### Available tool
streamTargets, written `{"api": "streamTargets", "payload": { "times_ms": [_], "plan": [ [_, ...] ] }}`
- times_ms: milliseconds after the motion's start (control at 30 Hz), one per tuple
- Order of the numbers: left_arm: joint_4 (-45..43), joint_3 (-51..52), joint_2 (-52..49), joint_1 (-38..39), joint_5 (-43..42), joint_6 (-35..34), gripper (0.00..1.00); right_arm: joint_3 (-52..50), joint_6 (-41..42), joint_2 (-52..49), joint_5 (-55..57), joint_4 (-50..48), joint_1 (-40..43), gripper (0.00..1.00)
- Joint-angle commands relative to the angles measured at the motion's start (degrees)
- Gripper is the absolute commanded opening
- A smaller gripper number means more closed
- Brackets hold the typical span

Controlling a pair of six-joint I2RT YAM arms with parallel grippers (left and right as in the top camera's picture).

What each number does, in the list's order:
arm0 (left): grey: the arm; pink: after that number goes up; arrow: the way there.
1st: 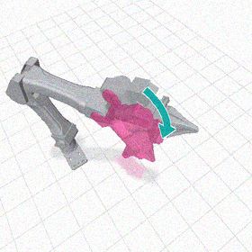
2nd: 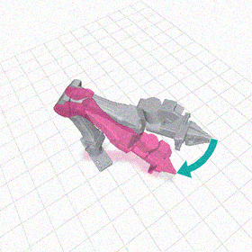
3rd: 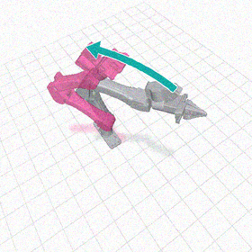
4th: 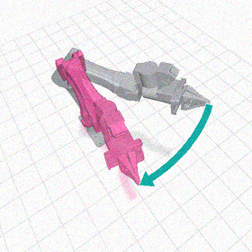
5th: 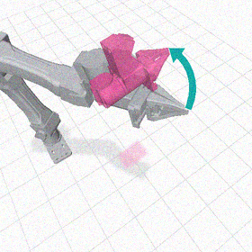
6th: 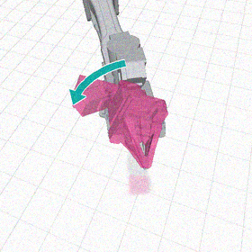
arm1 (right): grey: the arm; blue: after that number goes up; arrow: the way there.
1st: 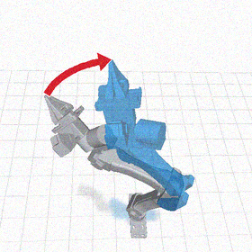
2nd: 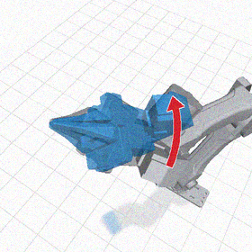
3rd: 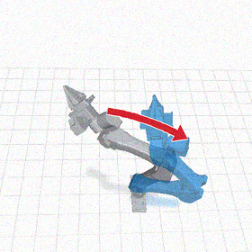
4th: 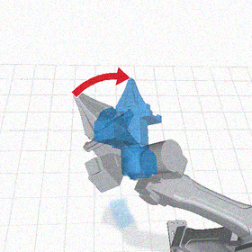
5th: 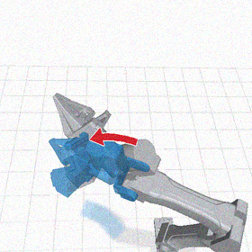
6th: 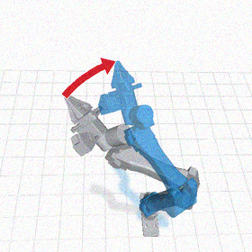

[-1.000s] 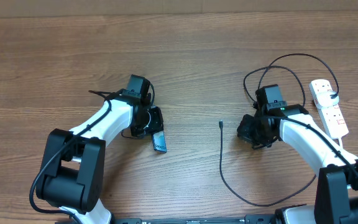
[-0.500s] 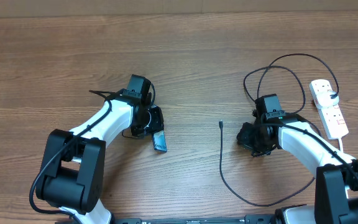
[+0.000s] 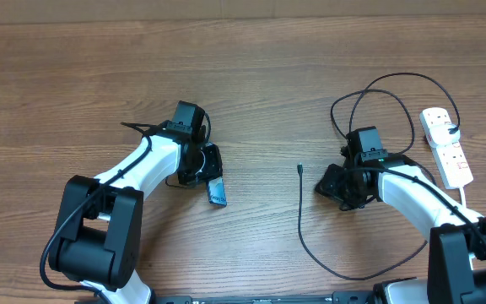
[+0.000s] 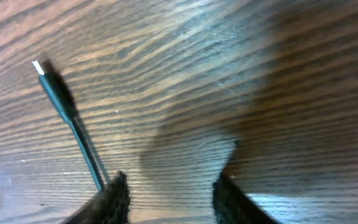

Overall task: Plug charger to phone and switch on socket
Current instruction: 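Move the right gripper over the black cable's USB-C end, then lower the right gripper and close it on the USB-C plug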

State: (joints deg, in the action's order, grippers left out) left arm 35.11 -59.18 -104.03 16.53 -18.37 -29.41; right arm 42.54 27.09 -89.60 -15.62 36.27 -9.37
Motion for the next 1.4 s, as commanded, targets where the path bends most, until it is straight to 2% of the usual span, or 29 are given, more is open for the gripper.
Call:
{"api": "streamTargets", "payload": {
  "times_ms": [0,33,67,133,167,333,467,633,733,900,1100,1367],
  "plan": [
    [-0.52,0.31,2.14,0.55,0.98,1.14,0.04,-0.26,-1.18,0.68,-0.33,0.31,0.50,0.46],
    [-0.57,0.31,2.14,0.55,0.98,1.14,0.04,-0.13,-2.54,0.68,-0.37,0.24,0.50,0.39],
    [-0.57,0.31,2.14,0.55,1.01,1.14,0.04,0.28,-3.34,0.68,-0.83,0.26,0.50,0.24],
    [-0.59,0.33,2.14,0.55,0.98,1.14,0.04,2.27,-4.94,0.68,-1.84,1.29,0.48,0.14],
    [-0.59,0.31,2.14,0.55,0.98,1.14,0.04,3.98,-6.14,0.68,-1.79,2.82,0.44,0.13],
    [-0.90,0.31,2.14,0.55,1.03,1.16,0.04,16.09,-11.15,0.68,0.52,15.04,0.33,0.13],
    [-0.90,0.31,2.14,0.55,0.98,1.14,0.04,24.28,-12.46,0.68,4.44,20.90,-1.25,0.16],
    [-1.07,0.31,2.14,0.55,0.98,1.14,0.04,25.77,-12.35,0.26,9.25,18.78,-6.80,0.22],
    [-1.03,0.31,2.14,0.63,0.98,1.14,0.04,25.70,-11.89,-0.83,12.98,17.97,-10.80,0.30],
    [-0.70,0.31,2.14,0.76,1.46,1.18,0.04,25.66,-7.15,-3.63,18.60,17.68,-15.52,0.33],
    [-0.68,0.31,2.14,0.76,1.46,1.18,0.04,25.66,-7.15,-8.87,18.58,17.38,-16.20,0.41],
    [-0.66,0.31,2.14,0.76,1.46,1.18,0.04,25.66,-7.13,-15.10,18.56,15.17,-16.20,0.43]
  ]
}}
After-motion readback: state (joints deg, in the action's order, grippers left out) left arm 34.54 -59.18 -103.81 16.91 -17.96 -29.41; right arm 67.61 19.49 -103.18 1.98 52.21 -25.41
